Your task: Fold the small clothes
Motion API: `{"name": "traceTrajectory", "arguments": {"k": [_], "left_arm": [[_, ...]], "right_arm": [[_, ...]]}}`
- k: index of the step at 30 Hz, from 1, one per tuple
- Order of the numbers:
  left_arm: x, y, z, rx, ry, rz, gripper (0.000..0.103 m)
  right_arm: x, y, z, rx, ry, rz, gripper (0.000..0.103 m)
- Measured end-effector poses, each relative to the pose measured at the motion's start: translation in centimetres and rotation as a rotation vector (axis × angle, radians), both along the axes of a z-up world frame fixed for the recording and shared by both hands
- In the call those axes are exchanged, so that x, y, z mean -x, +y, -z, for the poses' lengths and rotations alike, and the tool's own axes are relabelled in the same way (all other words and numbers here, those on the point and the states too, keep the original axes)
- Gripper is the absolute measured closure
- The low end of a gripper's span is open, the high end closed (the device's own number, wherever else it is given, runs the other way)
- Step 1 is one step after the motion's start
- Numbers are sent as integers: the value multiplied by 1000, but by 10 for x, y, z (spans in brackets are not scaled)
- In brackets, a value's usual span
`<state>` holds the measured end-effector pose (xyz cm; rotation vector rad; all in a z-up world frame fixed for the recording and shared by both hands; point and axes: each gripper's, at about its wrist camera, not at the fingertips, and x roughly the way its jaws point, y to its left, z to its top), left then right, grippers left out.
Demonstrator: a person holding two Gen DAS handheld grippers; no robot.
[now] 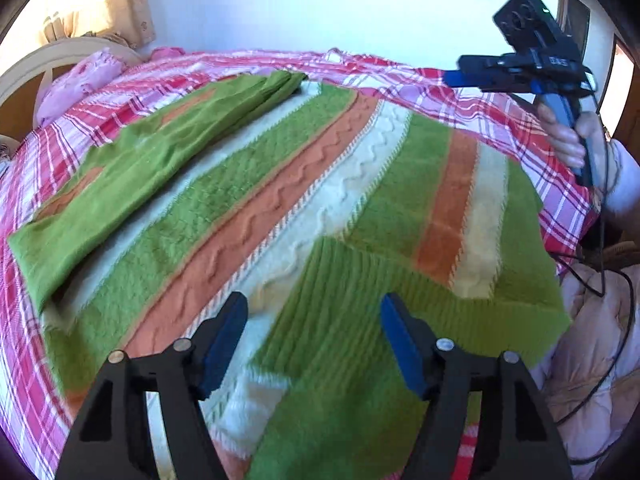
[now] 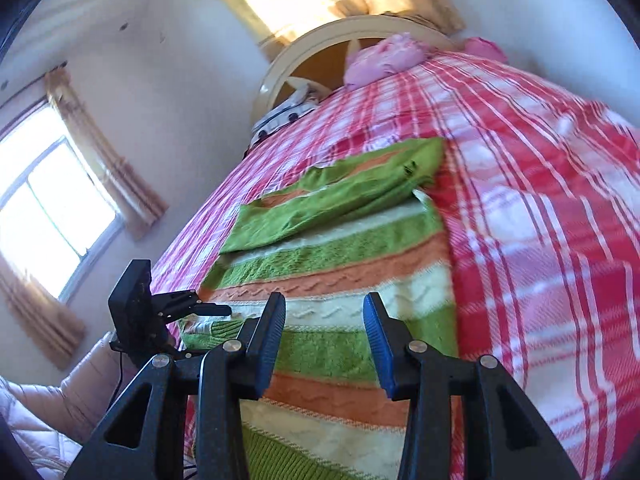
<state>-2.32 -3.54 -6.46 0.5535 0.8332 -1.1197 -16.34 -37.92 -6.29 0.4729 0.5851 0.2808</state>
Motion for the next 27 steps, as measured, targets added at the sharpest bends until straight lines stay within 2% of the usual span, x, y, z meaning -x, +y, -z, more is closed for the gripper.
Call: {"name": "traceTrajectory", "arguments": {"k": [1,2,4,5,6,11,14,16,18,21,23,27], "left_arm": [[1,-3,3,-5,-6,-7,31],[4,-3,2,1,-18,-4,36],[10,-1,-1,13,-18,0,63],[12,0,-2,25,-3,-10,84],[16,4,-3,35,1,-38,89],[29,13,-15,106,-28,-145,92],[15,34,-36,208,-22,-307,92],[-6,59,-50,301,13,-422,92],[-29,84,-58,354,10,-556,92],[-58,111,-47,391,54,-723,92],[-70,120,-34,391,86,-791,92],[-80,117,-1,364,138,-840,92]], "right_arm": [[0,-2,1,-7,1,6,61],[2,-2,2,-9,0,11,61],[3,-1,1,0,-7,16,61],[2,0,1,8,-10,18,61],[4,3,-2,20,-12,22,61],[2,-3,-3,22,-14,60,61],[2,-12,-5,-1,-22,96,61],[5,-20,-8,-8,-32,116,61],[9,-28,-12,-9,-42,138,61],[15,-43,-15,-14,-51,178,61],[21,-51,-15,-14,-57,202,61],[29,-56,-7,-33,-46,197,61]]}}
